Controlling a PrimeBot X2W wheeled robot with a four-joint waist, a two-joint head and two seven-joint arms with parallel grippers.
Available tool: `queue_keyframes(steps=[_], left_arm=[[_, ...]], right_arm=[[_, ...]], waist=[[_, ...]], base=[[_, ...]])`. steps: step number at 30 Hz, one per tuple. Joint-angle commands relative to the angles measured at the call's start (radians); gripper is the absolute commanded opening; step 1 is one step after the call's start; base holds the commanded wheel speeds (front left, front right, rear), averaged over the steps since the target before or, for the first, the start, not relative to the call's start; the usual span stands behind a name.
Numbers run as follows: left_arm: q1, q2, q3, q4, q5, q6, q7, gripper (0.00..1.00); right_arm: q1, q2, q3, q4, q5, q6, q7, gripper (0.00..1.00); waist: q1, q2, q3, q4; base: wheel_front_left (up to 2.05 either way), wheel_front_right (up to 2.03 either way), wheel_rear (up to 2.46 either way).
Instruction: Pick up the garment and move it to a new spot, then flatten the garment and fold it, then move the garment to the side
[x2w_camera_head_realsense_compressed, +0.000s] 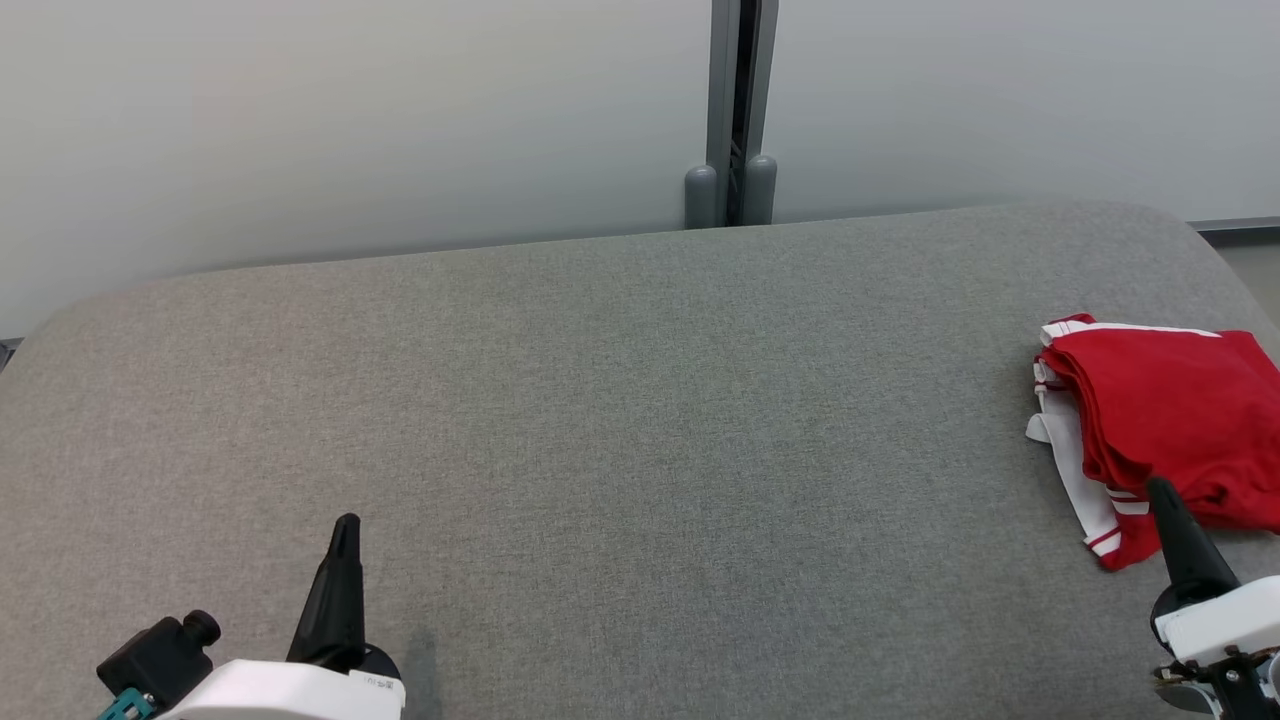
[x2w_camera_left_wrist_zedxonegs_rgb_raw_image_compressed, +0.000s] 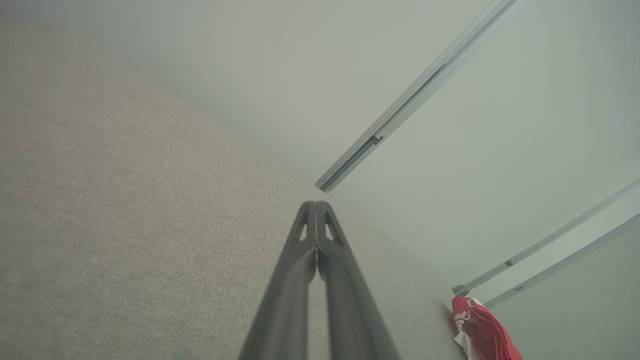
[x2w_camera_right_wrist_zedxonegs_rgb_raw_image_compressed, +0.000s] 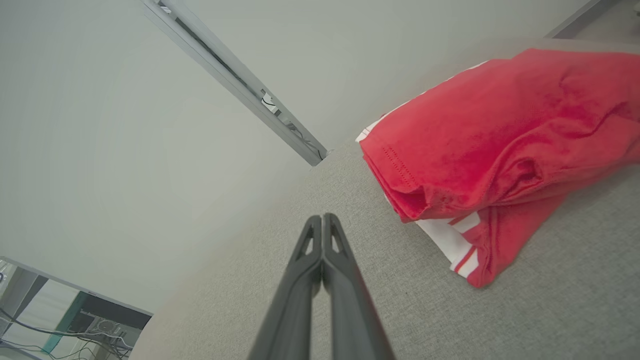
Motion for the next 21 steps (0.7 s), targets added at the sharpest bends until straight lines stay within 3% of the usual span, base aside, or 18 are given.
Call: queue_keyframes(steps=[1, 21], left_arm=[[-0.033, 0.002, 0.003, -0.005, -0.030, -0.012, -0.008, 0.00], [-0.066, -0.033, -0.007, 0.036, -0.224, -0.067, -0.026, 0.00]], right_arm=[[-0.028, -0.011, -0.015, 0.000, 0.032, 0.000, 0.012, 0.00], [-0.072, -0.014, -0.085, 0.064, 0.247, 0.000, 0.093, 0.00]], waist=[[0.0000, 0.0000, 0.000, 0.000], [0.0000, 0.0000, 0.000, 0.003]], base=[[0.00, 0.00, 0.00], [0.00, 0.00, 0.00]])
